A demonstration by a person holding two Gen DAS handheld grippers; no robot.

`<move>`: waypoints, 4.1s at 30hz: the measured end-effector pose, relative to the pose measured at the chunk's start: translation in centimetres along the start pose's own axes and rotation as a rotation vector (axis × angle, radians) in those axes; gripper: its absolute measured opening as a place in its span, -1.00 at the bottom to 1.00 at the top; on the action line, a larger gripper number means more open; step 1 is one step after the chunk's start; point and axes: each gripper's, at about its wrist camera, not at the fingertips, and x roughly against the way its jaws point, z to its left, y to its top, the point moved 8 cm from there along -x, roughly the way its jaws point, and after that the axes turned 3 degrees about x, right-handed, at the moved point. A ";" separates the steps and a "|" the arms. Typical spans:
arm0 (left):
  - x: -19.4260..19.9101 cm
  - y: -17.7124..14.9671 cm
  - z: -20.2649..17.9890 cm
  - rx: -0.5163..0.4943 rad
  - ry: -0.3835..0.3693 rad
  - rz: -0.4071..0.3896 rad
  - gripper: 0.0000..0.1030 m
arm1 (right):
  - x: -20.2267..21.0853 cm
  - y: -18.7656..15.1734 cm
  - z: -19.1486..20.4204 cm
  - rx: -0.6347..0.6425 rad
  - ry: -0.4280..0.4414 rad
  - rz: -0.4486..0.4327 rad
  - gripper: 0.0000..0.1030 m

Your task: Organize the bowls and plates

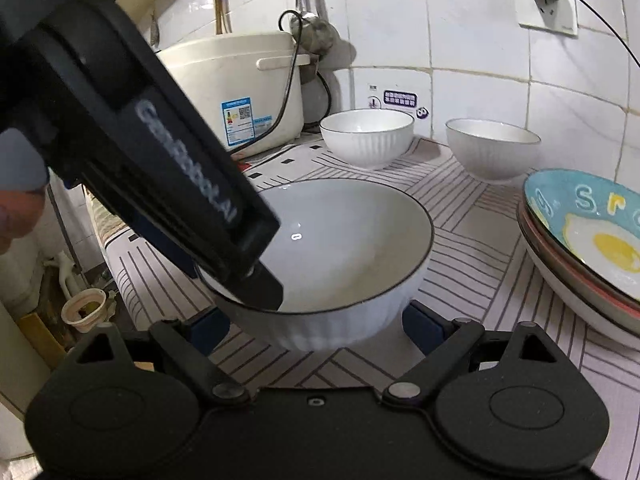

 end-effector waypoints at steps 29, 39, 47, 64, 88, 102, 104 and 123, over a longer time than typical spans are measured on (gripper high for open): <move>0.7 6.7 -0.3 -0.055 0.066 -0.057 -0.62 | -2.3 5.1 -1.8 -0.020 -0.042 -0.073 0.83; -2.1 8.5 0.3 -0.043 0.082 -0.037 -0.62 | -5.1 6.0 -2.6 -0.032 -0.046 -0.004 0.82; -3.9 9.2 0.4 -0.005 0.084 -0.012 -0.61 | -6.9 5.2 -3.1 -0.059 -0.070 0.047 0.82; -1.1 9.2 0.1 0.025 0.049 -0.009 -0.52 | -0.4 5.6 -2.9 -0.059 -0.022 0.126 0.84; 2.8 16.0 -5.6 -0.059 -0.010 -0.102 -0.41 | 6.2 11.7 -11.3 -0.048 -0.234 -0.067 0.17; -3.5 23.8 -7.3 0.036 0.006 -0.125 -0.23 | -1.9 13.6 -17.1 -0.206 -0.343 -0.030 0.07; -4.9 24.2 -7.3 0.041 0.019 -0.109 -0.23 | -2.9 13.7 -18.0 -0.246 -0.333 -0.009 0.01; -6.3 24.6 -6.7 0.153 -0.109 -0.107 -0.18 | -9.3 12.0 -21.8 -0.412 -0.332 0.100 -0.41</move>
